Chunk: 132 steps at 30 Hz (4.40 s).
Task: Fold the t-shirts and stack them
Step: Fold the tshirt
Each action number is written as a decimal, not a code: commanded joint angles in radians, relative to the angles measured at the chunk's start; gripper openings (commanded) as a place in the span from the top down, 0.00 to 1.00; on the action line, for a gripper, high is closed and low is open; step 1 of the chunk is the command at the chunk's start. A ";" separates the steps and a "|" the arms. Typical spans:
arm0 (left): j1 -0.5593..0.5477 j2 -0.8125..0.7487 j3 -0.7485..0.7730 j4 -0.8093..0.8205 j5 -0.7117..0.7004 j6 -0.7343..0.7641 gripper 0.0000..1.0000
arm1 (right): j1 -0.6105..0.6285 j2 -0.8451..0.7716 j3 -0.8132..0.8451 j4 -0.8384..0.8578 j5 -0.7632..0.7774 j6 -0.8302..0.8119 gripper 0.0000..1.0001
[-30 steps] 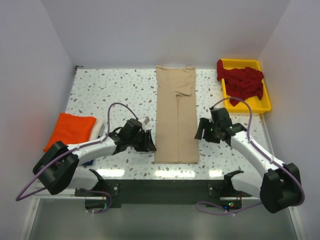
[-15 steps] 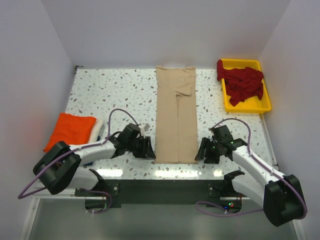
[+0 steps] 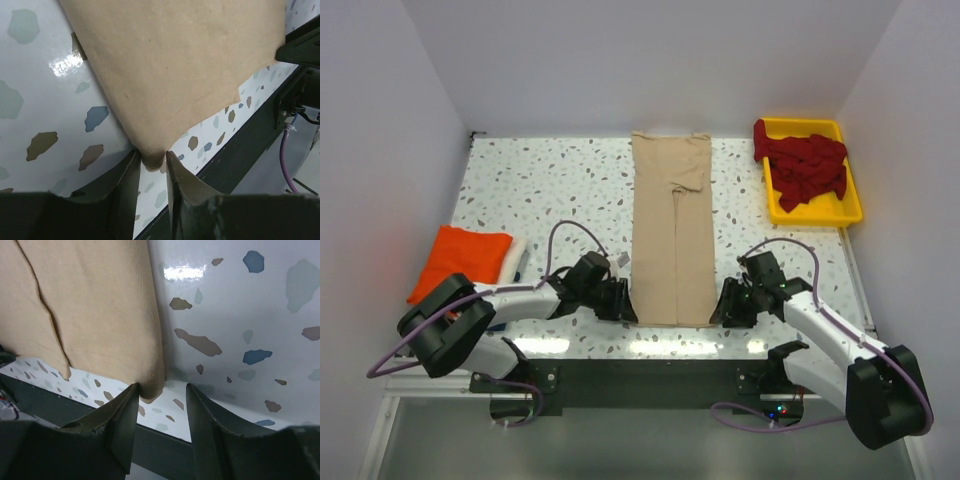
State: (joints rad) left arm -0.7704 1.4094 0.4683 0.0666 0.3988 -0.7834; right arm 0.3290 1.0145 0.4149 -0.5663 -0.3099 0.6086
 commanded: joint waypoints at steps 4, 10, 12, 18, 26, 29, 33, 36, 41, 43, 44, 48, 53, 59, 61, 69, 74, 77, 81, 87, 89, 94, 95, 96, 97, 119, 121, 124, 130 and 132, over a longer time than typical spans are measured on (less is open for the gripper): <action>-0.013 0.023 0.004 -0.010 -0.035 -0.014 0.74 | 0.002 0.027 -0.041 0.022 -0.046 -0.004 0.59; -0.023 0.026 -0.002 -0.004 -0.028 -0.019 0.89 | 0.001 0.053 -0.041 0.039 -0.067 -0.001 0.72; -0.023 0.023 -0.010 -0.005 -0.028 -0.019 0.94 | 0.001 0.056 -0.039 0.029 -0.069 -0.004 0.78; -0.023 -0.018 -0.036 -0.014 -0.029 -0.024 0.99 | 0.002 0.050 -0.047 0.006 -0.083 -0.001 0.90; -0.021 -0.087 -0.098 -0.014 -0.021 -0.040 1.00 | 0.001 -0.028 -0.051 -0.069 -0.078 0.008 0.98; -0.021 -0.115 -0.135 0.012 -0.009 -0.063 1.00 | 0.002 -0.076 -0.047 -0.098 -0.080 0.013 1.00; -0.044 -0.136 -0.154 0.030 -0.011 -0.092 1.00 | 0.001 -0.140 -0.051 -0.125 -0.104 0.028 1.00; -0.089 -0.156 -0.157 0.044 -0.028 -0.125 1.00 | 0.002 -0.204 -0.060 -0.155 -0.118 0.036 1.00; -0.124 -0.214 -0.187 0.071 -0.043 -0.180 1.00 | 0.002 -0.332 -0.079 -0.208 -0.143 0.056 1.00; -0.124 -0.245 -0.168 0.072 -0.052 -0.192 1.00 | 0.001 -0.364 -0.080 -0.207 -0.146 0.066 1.00; -0.124 -0.248 -0.151 0.064 -0.058 -0.191 1.00 | 0.002 -0.373 -0.077 -0.190 -0.144 0.081 1.00; -0.095 -0.207 -0.010 0.010 -0.084 -0.142 1.00 | 0.001 -0.312 0.002 -0.094 -0.126 0.118 1.00; -0.017 -0.093 0.150 0.025 -0.052 -0.135 1.00 | 0.001 -0.108 0.157 0.093 -0.034 0.158 1.00; 0.105 0.048 0.317 0.073 -0.069 -0.136 1.00 | 0.001 0.226 0.408 0.293 0.049 0.195 1.00; 0.151 0.113 0.371 0.111 -0.078 -0.142 1.00 | -0.002 0.342 0.461 0.319 0.066 0.197 1.00; 0.278 0.409 0.602 0.182 0.004 -0.160 1.00 | -0.054 0.646 0.708 0.402 0.077 0.187 1.00; 0.327 0.517 0.720 0.150 0.032 -0.136 1.00 | -0.087 0.785 0.823 0.411 0.046 0.187 1.00; 0.361 0.559 0.762 0.144 0.063 -0.139 1.00 | -0.107 0.846 0.863 0.401 0.029 0.183 1.00; 0.390 0.582 0.809 0.142 0.078 -0.134 1.00 | -0.145 0.874 0.864 0.427 0.003 0.206 1.00; 0.421 0.643 0.879 0.119 0.109 -0.128 1.00 | -0.174 0.892 0.897 0.424 -0.005 0.221 1.00; 0.428 0.649 0.889 0.113 0.110 -0.123 1.00 | -0.179 0.898 0.909 0.421 0.000 0.221 1.00; 0.442 0.680 0.900 0.111 0.124 -0.120 1.00 | -0.188 0.934 0.941 0.410 -0.012 0.230 1.00; 0.448 0.684 0.899 0.111 0.124 -0.119 1.00 | -0.191 0.940 0.941 0.411 -0.014 0.235 1.00; 0.453 0.686 0.897 0.114 0.124 -0.120 1.00 | -0.194 0.943 0.941 0.419 -0.018 0.238 1.00; 0.454 0.688 0.895 0.114 0.127 -0.120 1.00 | -0.197 0.946 0.947 0.418 -0.020 0.238 1.00; 0.536 0.628 0.879 0.145 0.149 -0.068 0.45 | -0.235 0.903 0.993 0.371 -0.017 0.146 0.44; 0.524 0.614 0.880 0.144 0.147 -0.063 0.53 | -0.225 0.886 0.964 0.413 -0.038 0.145 0.46; 0.488 0.617 0.903 0.134 0.143 -0.048 0.68 | -0.193 0.881 0.952 0.460 -0.079 0.132 0.59; 0.399 0.718 1.021 0.107 0.164 -0.042 0.86 | -0.124 0.987 1.019 0.540 -0.169 0.131 0.85; 0.387 0.766 1.050 0.099 0.169 -0.040 0.89 | -0.101 1.028 1.038 0.562 -0.198 0.132 0.87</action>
State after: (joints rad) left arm -0.3546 2.1155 1.4540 0.1646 0.5476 -0.8494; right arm 0.2001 1.9884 1.3968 -0.0826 -0.4282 0.7536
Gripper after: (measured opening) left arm 0.121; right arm 0.143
